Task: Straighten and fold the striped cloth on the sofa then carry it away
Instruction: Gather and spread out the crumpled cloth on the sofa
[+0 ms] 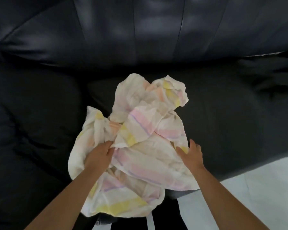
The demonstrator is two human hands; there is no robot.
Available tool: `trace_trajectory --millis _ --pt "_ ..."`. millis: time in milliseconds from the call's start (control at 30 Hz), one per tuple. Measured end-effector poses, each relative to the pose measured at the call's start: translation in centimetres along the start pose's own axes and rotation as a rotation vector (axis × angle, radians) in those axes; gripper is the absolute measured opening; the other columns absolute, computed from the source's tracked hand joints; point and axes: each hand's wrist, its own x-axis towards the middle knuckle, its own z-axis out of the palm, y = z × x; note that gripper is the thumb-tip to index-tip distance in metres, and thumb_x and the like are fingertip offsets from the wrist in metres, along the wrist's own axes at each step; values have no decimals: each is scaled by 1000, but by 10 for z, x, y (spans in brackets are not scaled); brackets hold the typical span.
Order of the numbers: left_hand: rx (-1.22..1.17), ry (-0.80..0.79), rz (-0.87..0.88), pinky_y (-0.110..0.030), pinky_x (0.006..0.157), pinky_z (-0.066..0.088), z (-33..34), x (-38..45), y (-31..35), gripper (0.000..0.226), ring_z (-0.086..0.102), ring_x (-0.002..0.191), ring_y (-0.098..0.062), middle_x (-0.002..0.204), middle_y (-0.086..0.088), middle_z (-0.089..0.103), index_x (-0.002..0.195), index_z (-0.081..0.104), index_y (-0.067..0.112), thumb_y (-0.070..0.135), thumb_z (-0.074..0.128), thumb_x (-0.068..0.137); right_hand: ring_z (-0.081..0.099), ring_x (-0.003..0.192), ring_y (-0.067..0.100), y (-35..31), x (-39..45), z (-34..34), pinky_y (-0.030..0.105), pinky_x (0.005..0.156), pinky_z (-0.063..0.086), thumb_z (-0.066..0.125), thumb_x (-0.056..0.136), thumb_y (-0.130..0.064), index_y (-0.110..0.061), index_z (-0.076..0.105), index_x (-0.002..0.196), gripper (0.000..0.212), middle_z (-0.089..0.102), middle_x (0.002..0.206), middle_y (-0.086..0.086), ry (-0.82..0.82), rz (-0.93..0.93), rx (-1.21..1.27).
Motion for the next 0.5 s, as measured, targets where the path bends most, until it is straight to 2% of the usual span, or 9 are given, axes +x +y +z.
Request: trace_trajectory --millis 67,133,200,267,300,367,433,500 --pt "-329 155 -50 -29 72 45 -10 -12 1 23 58 91 -32 89 -9 63 109 55 10 15 39 94 46 116 39 -4 10 8 45 95 40 59 84 -26 -1 47 122 48 51 124 24 74 46 -7" --pt "-490 277 -124 -17 61 44 -28 -24 1 17 54 78 -21 82 -1 57 106 54 16 14 47 91 52 99 39 -1 7 8 42 81 43 51 88 -19 2 54 99 25 58 105 22 71 -21 -38" --pt "-446 330 -198 -26 74 45 -48 -35 -5 37 54 89 -23 99 -5 57 119 48 16 17 60 83 50 85 31 3 -7 -4 37 72 37 43 92 -12 -2 47 89 11 52 87 18 48 -85 164" --pt "-282 307 -309 -40 87 41 -67 -49 -12 58 52 106 -32 116 -13 57 130 38 11 17 65 79 45 77 25 7 -27 -35 32 64 35 39 94 -9 -4 43 87 9 47 75 8 -4 -94 478" --pt "-183 277 -347 -42 89 40 -75 -57 -13 56 51 108 -36 116 -18 58 130 40 5 15 63 80 45 71 23 11 -36 -55 31 59 36 38 95 -9 -5 45 87 12 46 72 5 -33 -99 576" --pt "-136 229 -396 -36 80 36 -85 -74 -13 35 52 99 -37 102 -23 61 117 53 -3 13 55 86 45 65 19 17 -50 -102 29 55 37 39 96 -14 -9 50 83 18 49 75 7 -63 -94 697" --pt "-268 255 -358 -32 72 35 -95 -92 -5 29 54 88 -35 90 -18 63 112 56 -4 13 47 91 48 64 19 24 -59 -149 29 54 40 40 95 -18 -11 52 86 17 51 85 10 13 -52 865" --pt "-505 296 -296 -26 68 41 -107 -114 14 26 57 73 -18 70 2 64 108 56 -8 6 42 92 55 60 17 38 -66 -184 29 46 48 42 95 -19 -11 53 86 16 53 90 10 52 -19 1003"
